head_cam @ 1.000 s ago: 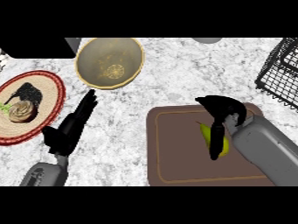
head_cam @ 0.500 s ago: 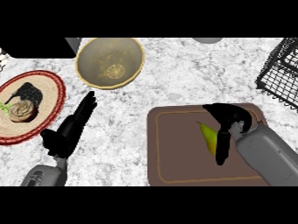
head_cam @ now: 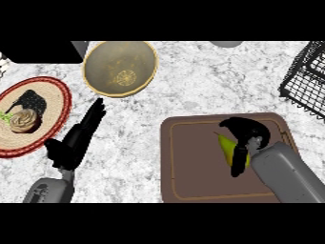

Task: Pick the pear from the tray and place it in the tiered basket

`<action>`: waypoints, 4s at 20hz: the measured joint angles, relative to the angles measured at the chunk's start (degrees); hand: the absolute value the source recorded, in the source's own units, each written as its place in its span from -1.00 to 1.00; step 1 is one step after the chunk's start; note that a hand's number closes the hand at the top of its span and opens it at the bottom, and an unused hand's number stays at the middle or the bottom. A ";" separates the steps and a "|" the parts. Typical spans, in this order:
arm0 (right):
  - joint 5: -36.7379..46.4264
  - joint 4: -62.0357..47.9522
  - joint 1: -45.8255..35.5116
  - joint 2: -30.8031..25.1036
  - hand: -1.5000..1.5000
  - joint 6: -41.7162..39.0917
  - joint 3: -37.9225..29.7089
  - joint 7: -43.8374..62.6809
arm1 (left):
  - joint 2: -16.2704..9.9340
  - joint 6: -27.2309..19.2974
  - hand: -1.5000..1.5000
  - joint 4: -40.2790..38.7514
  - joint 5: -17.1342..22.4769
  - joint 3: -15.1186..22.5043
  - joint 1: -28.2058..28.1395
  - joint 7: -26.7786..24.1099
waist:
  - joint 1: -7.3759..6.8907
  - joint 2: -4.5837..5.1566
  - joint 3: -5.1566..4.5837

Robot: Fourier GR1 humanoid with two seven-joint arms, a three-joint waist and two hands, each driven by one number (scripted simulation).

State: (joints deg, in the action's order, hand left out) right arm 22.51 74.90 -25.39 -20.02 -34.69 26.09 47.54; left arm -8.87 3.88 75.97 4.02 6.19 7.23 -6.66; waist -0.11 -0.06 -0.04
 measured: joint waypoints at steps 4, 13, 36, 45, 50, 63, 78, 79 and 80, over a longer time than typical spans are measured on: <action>3.10 -0.12 0.72 1.46 1.00 3.90 -1.10 -4.41 | -0.05 0.44 0.00 -0.48 -0.33 -0.51 -0.21 -0.25 | 0.11 -0.24 -0.30; 8.49 -0.61 3.26 -0.91 1.00 8.06 -5.29 -12.70 | -0.31 1.43 0.00 0.54 -0.24 -2.26 -0.31 0.84 | 0.83 -0.36 -0.19; -11.88 -25.81 23.95 -39.36 1.00 27.04 -59.48 -61.40 | 0.52 0.06 0.00 2.74 -1.29 -1.82 -3.01 0.88 | 2.32 -0.24 0.17; -15.01 -27.42 12.82 -46.59 1.00 20.49 -60.40 -54.71 | 1.71 0.94 0.00 2.83 -2.09 -0.82 -1.14 2.35 | -0.20 0.10 0.04; -14.04 -29.46 0.82 -48.05 1.00 19.65 -55.31 -46.75 | 2.04 1.44 0.00 2.84 -2.39 -0.51 -0.60 2.65 | -1.46 0.34 0.02; -4.84 -42.63 -24.25 -40.37 1.00 22.50 -42.37 -40.90 | 2.07 2.45 0.00 1.48 -2.92 -1.09 1.09 1.97 | -2.70 0.79 0.07; -1.65 -58.74 -37.07 -31.13 1.00 27.13 -42.45 -44.22 | 2.98 2.62 0.00 1.06 -2.99 -1.52 2.42 2.74 | -2.90 1.11 0.16; -1.99 -59.55 -37.74 -30.84 1.00 26.66 -42.86 -43.55 | 3.11 2.51 0.00 0.88 -3.34 -1.32 1.91 2.01 | -2.86 1.09 0.16; -2.66 -60.56 -38.84 -30.93 1.00 25.81 -43.59 -41.73 | 3.12 2.55 0.00 1.16 -3.40 -1.17 1.77 2.22 | -2.95 1.08 0.16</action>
State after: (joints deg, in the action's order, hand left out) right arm 19.85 14.34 -64.22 -50.96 -8.87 -17.50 5.81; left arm -5.75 6.43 77.13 0.62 5.02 9.01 -4.44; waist -3.06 1.03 0.12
